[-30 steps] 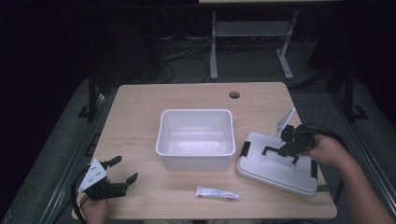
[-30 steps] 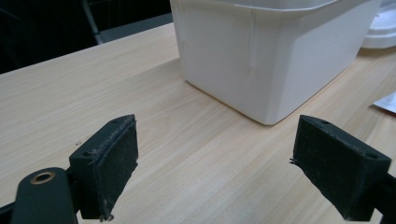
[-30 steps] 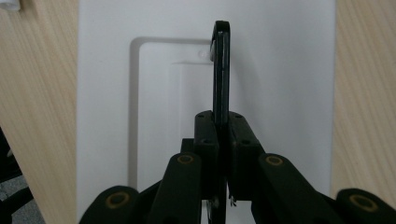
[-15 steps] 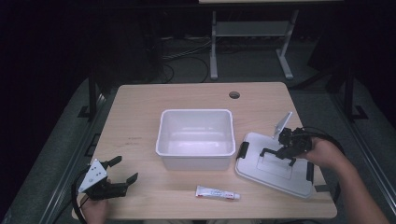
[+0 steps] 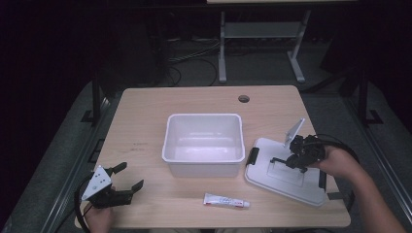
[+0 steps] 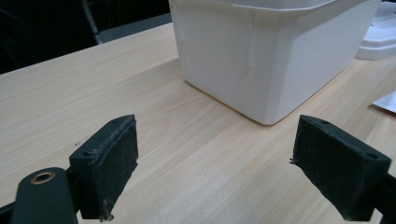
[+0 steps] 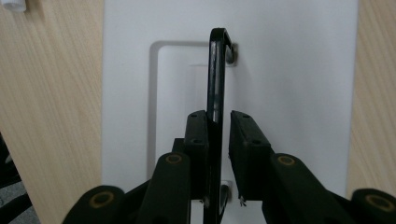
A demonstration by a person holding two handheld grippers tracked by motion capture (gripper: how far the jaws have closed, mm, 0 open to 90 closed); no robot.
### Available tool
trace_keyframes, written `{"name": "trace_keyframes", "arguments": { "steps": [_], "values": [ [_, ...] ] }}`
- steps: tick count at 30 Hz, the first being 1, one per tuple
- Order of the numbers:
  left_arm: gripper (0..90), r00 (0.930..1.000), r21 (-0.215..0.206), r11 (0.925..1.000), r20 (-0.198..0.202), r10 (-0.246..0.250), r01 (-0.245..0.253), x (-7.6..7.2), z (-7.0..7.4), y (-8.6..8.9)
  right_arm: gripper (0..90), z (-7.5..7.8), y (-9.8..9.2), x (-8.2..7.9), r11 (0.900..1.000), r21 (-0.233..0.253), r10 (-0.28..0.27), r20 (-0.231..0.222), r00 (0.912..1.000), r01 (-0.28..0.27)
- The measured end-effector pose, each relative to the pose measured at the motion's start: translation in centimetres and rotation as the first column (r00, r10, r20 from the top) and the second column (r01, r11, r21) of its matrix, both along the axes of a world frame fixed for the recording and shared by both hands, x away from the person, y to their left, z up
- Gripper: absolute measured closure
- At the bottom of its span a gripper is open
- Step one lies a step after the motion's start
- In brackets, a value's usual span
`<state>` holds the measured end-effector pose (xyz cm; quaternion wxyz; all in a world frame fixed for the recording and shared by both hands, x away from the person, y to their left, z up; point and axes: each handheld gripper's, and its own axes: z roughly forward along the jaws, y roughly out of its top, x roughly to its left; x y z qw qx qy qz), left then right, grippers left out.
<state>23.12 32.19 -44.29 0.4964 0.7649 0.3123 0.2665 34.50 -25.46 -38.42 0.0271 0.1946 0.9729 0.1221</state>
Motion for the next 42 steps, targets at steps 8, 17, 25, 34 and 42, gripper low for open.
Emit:
{"name": "trace_keyframes", "arguments": {
  "steps": [8,17,25,34,42],
  "values": [
    [13.5,1.0000,0.000,1.0000,-0.001,-0.002,0.002,0.0,0.0,-0.1,68.1,0.3,0.1,-0.9,1.000,0.006,0.002,0.009,1.0000,-0.002],
    [13.5,1.0000,0.001,1.0000,-0.001,-0.004,0.004,0.0,0.0,-0.1,60.0,1.1,0.9,-2.0,0.999,0.021,0.025,0.033,0.9992,-0.025],
    [13.5,1.0000,0.000,1.0000,0.000,-0.005,0.005,0.0,0.0,-0.1,55.6,1.3,2.0,-3.2,0.998,0.017,0.059,0.038,0.9975,-0.059],
    [13.5,1.0000,-0.001,1.0000,0.002,-0.001,0.001,0.0,0.0,0.0,52.8,1.6,3.2,-4.4,0.995,0.001,0.101,0.055,0.9933,-0.101],
    [13.5,1.0000,0.000,1.0000,0.002,-0.002,0.002,0.0,0.0,0.0,52.5,1.6,5.0,-5.6,0.987,-0.019,0.159,0.067,0.9850,-0.158]
  ]
}}
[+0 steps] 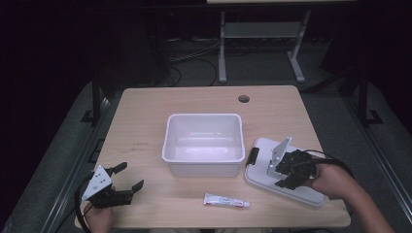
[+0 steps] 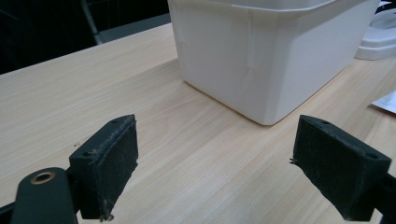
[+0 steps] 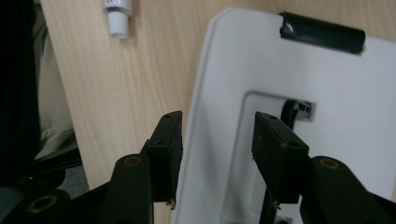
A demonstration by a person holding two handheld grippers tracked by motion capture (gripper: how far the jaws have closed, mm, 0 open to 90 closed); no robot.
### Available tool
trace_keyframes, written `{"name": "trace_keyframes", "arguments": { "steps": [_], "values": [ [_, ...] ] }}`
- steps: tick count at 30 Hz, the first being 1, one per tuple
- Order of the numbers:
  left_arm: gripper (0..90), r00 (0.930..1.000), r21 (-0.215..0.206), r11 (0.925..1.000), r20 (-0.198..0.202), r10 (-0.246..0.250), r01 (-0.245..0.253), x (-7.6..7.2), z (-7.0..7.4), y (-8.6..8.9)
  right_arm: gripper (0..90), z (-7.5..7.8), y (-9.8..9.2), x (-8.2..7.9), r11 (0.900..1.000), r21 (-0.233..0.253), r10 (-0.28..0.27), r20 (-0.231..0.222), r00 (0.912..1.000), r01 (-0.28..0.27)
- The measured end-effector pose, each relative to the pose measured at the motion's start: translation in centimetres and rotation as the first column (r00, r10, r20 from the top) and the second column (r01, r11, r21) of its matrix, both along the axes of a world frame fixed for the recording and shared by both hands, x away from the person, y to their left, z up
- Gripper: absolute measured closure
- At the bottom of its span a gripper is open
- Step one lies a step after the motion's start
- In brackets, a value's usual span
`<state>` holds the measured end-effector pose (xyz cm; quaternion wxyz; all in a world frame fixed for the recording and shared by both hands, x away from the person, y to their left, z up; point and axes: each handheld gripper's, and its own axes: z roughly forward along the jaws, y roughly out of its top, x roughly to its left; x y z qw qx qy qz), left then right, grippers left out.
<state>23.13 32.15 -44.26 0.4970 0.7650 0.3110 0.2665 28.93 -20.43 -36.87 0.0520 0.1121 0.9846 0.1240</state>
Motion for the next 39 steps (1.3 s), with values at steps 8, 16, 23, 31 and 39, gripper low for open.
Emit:
{"name": "trace_keyframes", "arguments": {
  "steps": [8,16,23,31,39],
  "values": [
    [13.5,1.0000,-0.004,1.0000,0.002,0.001,-0.001,0.0,0.0,0.0,52.2,0.0,1.7,-0.9,0.999,-0.001,0.047,0.000,0.9989,-0.047],
    [13.5,1.0000,-0.003,1.0000,0.002,0.002,-0.002,0.0,0.0,0.1,51.5,-0.6,3.2,-1.5,0.996,0.008,0.085,-0.004,0.9963,-0.085],
    [13.5,1.0000,-0.004,1.0000,0.003,0.001,-0.001,0.0,0.0,0.0,50.3,-0.8,4.7,-2.1,0.992,0.020,0.124,-0.008,0.9922,-0.124],
    [13.5,1.0000,-0.004,1.0000,0.002,0.002,-0.002,-0.1,0.0,0.1,50.1,-1.6,6.2,-2.4,0.989,0.031,0.146,-0.024,0.9890,-0.145],
    [13.5,1.0000,-0.006,1.0000,0.004,0.002,-0.002,-0.1,0.0,0.1,49.0,-2.5,7.7,-2.7,0.986,0.045,0.163,-0.034,0.9861,-0.161]
  ]
}}
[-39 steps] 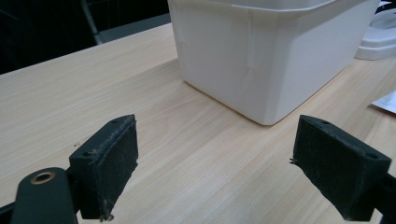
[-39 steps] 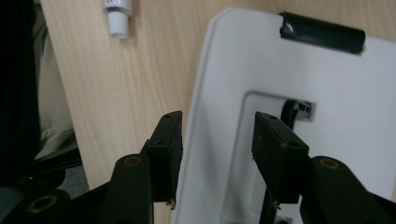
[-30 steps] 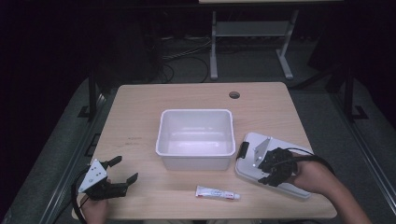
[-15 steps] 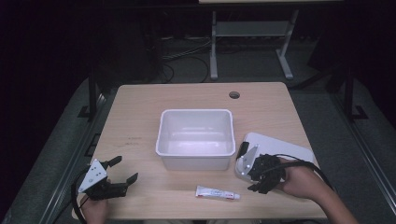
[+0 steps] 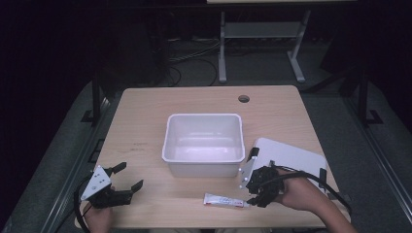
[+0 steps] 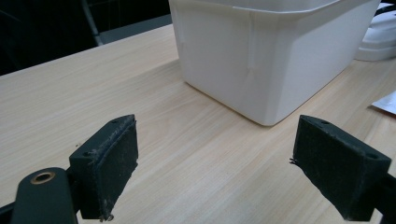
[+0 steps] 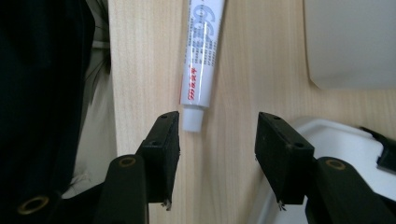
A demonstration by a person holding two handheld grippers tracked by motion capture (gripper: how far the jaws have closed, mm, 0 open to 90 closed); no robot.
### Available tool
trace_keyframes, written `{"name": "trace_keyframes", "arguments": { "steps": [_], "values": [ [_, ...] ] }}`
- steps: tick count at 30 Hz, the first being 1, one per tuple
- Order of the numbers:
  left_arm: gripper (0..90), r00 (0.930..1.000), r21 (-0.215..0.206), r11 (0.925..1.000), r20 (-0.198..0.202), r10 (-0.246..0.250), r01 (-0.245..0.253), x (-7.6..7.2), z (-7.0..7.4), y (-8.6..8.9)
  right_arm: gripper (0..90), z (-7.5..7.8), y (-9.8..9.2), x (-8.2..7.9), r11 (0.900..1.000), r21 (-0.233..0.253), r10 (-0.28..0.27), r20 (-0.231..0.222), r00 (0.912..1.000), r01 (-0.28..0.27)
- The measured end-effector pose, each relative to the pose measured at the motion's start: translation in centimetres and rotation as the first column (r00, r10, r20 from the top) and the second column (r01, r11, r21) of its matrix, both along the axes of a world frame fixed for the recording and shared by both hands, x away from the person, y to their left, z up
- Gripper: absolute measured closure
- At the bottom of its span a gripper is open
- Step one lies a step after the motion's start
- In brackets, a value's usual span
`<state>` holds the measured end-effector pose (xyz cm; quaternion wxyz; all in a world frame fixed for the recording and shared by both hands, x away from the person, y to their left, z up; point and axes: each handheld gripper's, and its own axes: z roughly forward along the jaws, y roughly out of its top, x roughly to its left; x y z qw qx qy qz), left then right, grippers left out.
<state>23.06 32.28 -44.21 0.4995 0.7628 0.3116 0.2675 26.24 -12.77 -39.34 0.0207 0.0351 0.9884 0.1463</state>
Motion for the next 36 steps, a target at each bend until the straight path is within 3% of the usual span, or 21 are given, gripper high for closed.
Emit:
{"name": "trace_keyframes", "arguments": {
  "steps": [16,27,32,36],
  "values": [
    [13.5,1.0000,-0.001,1.0000,0.000,-0.001,0.001,0.0,0.0,0.0,49.3,-1.4,1.8,-0.5,0.999,0.019,0.026,-0.012,0.9996,-0.026],
    [13.5,1.0000,0.002,1.0000,-0.002,-0.003,0.003,0.1,0.0,-0.1,49.3,-2.3,2.7,-0.5,1.000,0.016,0.025,-0.024,0.9994,-0.025],
    [13.5,1.0000,0.004,1.0000,-0.002,-0.005,0.005,0.1,0.0,-0.1,49.5,-2.5,3.3,-0.6,0.999,-0.016,0.028,-0.009,0.9996,-0.029],
    [13.5,1.0000,0.003,1.0000,0.002,-0.005,0.005,0.1,0.0,-0.1,50.5,-2.5,4.0,-0.3,0.999,-0.007,0.034,-0.028,0.9990,-0.034]
  ]
}}
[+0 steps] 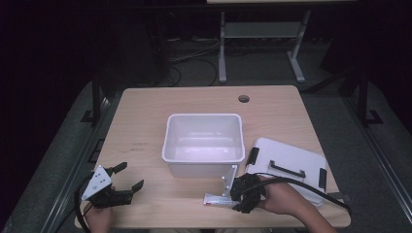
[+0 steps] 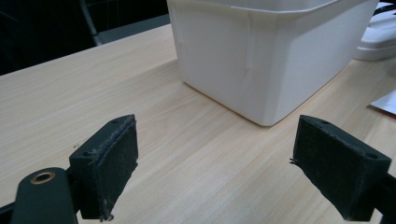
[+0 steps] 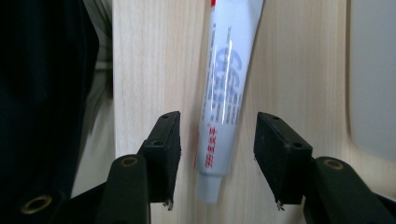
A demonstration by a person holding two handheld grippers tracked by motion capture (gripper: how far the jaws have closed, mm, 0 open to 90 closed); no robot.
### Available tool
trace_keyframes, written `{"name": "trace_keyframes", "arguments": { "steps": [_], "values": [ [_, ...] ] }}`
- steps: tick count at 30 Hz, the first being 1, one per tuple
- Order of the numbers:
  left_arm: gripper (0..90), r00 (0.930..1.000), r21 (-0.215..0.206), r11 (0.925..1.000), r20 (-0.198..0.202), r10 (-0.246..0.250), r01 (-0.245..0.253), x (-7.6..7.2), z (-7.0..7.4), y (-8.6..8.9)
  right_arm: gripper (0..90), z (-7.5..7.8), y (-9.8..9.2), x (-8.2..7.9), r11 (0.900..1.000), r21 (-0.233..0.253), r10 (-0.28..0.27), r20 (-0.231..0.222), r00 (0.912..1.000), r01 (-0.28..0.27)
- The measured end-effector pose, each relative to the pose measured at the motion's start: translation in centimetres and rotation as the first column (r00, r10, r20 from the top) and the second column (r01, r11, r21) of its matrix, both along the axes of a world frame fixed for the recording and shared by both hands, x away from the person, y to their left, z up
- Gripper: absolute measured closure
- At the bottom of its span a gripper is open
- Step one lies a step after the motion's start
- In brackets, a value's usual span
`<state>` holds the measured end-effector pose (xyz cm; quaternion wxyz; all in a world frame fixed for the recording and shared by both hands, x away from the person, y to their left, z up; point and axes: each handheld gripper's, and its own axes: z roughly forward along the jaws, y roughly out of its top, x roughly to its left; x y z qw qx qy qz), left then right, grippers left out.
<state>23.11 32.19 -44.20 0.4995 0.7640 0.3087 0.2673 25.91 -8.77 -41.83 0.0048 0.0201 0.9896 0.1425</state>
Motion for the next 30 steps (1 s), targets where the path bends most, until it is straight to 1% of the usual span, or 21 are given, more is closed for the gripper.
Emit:
{"name": "trace_keyframes", "arguments": {
  "steps": [3,7,13,14,15,22,30],
  "values": [
    [13.5,1.0000,-0.004,1.0000,0.000,0.003,-0.003,0.0,0.0,0.2,50.7,-0.4,0.1,0.3,1.000,-0.020,-0.006,0.000,1.0000,0.006],
    [13.5,1.0000,-0.006,1.0000,-0.002,0.004,-0.004,0.0,0.0,0.2,51.5,-0.8,0.4,0.3,1.000,-0.017,-0.009,-0.004,1.0000,0.008],
    [13.5,1.0000,-0.002,1.0000,-0.002,0.002,-0.002,0.0,0.0,0.1,56.8,-1.1,0.6,0.4,1.000,-0.013,-0.002,-0.002,1.0000,0.002],
    [13.5,1.0000,-0.003,1.0000,-0.002,0.003,-0.003,0.0,0.0,0.1,57.6,-1.1,0.6,0.4,1.000,-0.018,-0.009,-0.005,1.0000,0.008],
    [13.5,1.0000,-0.003,1.0000,-0.002,0.003,-0.003,0.0,0.0,0.1,58.4,-1.2,0.7,0.4,1.000,-0.017,-0.001,-0.001,1.0000,0.001],
    [13.5,1.0000,-0.004,1.0000,0.000,0.005,-0.005,0.0,0.0,0.2,63.4,-1.8,1.0,0.3,0.999,-0.040,0.008,0.000,1.0000,-0.008],
    [13.5,1.0000,-0.004,1.0000,0.000,0.004,-0.004,0.0,0.0,0.2,67.3,-1.9,1.0,0.3,0.999,-0.042,0.009,0.007,0.9999,-0.009]
  ]
}}
